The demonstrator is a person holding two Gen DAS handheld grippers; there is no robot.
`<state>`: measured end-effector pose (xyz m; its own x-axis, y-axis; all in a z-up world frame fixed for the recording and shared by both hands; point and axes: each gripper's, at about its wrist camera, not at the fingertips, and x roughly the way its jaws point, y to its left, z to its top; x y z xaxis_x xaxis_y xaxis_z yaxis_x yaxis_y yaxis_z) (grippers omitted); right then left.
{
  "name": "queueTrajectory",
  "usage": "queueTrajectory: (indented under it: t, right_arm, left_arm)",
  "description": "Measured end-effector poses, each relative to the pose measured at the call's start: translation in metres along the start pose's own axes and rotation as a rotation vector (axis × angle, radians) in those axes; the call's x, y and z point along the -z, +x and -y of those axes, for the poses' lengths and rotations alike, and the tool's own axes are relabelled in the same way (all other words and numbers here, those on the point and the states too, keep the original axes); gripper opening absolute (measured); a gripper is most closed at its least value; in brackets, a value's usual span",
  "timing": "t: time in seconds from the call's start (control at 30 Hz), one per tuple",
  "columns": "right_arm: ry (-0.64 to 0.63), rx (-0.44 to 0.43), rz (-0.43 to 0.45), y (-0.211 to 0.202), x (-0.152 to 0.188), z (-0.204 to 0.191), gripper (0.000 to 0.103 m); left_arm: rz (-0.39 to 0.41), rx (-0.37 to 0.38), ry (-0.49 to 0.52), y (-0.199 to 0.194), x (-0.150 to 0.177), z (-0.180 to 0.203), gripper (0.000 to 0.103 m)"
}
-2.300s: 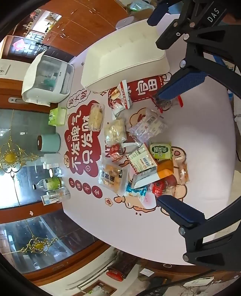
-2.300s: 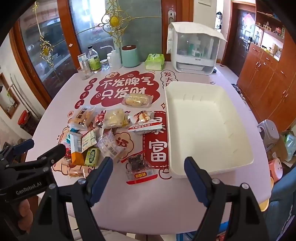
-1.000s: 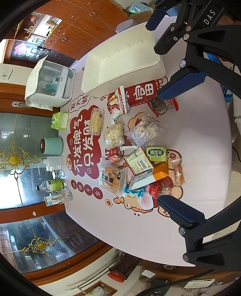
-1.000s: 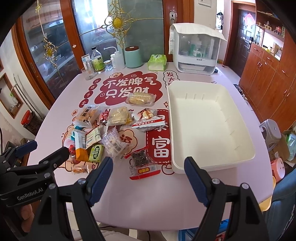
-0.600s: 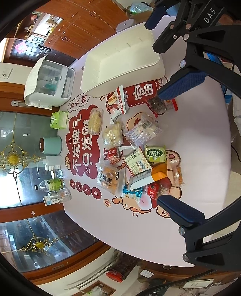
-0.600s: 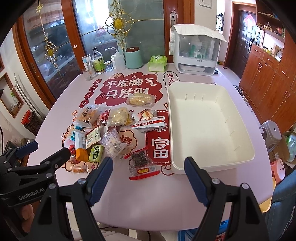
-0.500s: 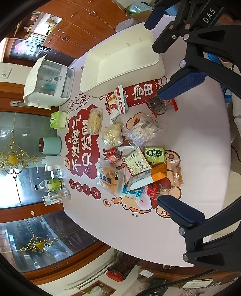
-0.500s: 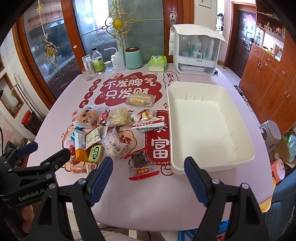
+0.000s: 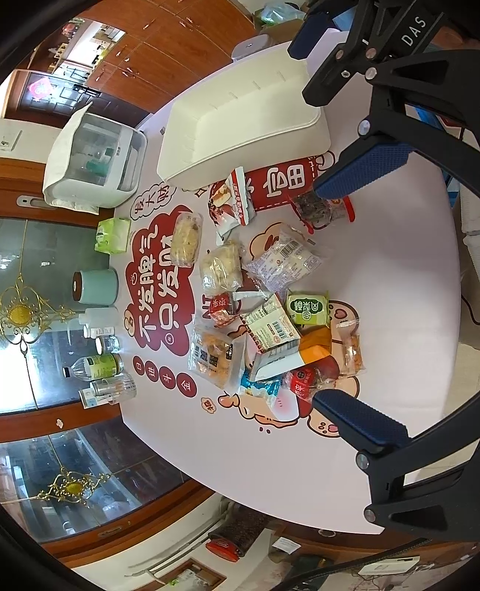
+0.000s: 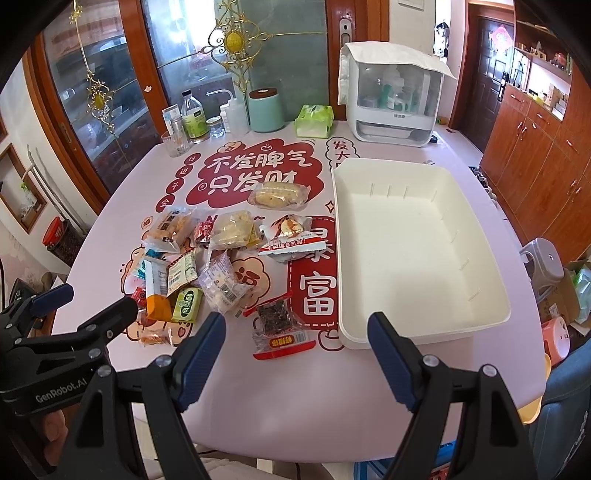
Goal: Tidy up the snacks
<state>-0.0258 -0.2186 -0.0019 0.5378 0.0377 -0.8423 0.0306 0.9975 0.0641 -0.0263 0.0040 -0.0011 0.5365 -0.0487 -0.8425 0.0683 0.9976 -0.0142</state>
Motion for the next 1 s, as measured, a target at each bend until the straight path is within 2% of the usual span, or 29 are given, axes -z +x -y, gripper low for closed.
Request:
queueTrajectory:
  t: [0.3,0.53,1.0]
  right_arm:
    - [-0.004,-0.012,-0.007,0.005,-0.005,-0.002,0.08]
    - [-0.001,-0.02,-0.018,0.01,-0.011,-0.014,0.08]
    - [-0.027,-0.01,-0.059,0.031,-0.029,-0.083,0.08]
  left_arm:
    - [-0.018,-0.008,0.0,0.005,-0.009,-0.003,0.102]
    - [-0.022,-0.013,-0.005,0.007,-0.02,-0.021,0.102]
    - [-0.06,-0.005,-0.013,0.029,-0.049,-0.094,0.102]
